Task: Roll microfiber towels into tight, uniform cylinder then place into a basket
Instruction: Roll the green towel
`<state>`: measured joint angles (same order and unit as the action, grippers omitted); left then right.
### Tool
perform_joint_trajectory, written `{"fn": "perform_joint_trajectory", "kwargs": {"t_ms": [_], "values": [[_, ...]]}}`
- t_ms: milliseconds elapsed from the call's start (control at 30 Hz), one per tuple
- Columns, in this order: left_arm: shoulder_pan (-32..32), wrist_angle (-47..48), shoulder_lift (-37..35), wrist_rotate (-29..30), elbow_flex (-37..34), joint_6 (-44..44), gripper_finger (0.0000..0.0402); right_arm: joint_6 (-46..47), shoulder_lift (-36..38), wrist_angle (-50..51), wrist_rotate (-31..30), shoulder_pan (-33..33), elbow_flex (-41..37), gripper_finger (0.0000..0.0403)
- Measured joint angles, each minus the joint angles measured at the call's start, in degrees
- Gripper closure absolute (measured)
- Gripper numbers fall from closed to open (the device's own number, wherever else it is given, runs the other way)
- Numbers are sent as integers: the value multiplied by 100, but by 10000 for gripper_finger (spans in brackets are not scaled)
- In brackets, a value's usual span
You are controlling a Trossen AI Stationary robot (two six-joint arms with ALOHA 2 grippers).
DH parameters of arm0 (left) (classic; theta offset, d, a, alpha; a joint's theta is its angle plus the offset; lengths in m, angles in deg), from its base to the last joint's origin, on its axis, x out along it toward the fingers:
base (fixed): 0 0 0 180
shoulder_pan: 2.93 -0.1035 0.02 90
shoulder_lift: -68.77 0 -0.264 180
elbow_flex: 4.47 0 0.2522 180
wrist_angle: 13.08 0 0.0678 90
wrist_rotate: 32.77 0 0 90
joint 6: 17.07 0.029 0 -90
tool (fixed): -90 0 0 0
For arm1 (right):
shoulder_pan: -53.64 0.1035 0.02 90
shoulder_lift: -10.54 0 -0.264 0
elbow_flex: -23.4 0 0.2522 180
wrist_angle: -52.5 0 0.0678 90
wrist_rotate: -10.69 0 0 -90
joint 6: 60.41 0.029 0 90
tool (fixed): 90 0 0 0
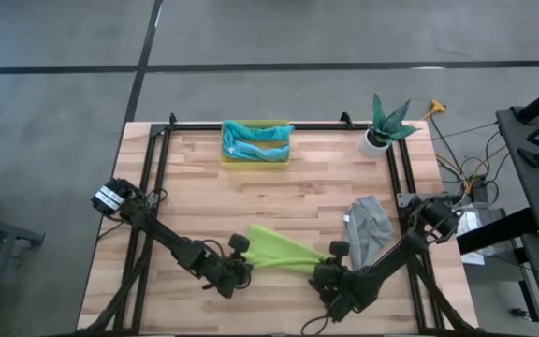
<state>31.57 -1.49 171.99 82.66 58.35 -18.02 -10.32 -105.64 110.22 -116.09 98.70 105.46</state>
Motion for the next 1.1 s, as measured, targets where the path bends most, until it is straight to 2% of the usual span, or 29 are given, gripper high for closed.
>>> {"fn": "perform_joint_trajectory", "kwargs": {"t_ms": [233,367,500,733,833,967,1100], "values": [[9,24,-21,15,101,10,400,-12,24,-4,298,20,123,394],[11,25,-19,-43,116,32,393,72,13,-117,250,26,35,394],[11,293,-24,-218,132,39,348,83,12,-155,223,37,-8,394],[11,560,-30,-195,250,2,224,90,4,-165,228,35,-25,394],[-8,457,-30,-31,229,3,187,92,0,-189,233,35,-29,394],[-61,284,26,202,194,-9,173,92,-5,-214,250,31,-33,394],[-90,196,136,262,198,-24,187,90,-5,-218,258,31,-35,394]]}}
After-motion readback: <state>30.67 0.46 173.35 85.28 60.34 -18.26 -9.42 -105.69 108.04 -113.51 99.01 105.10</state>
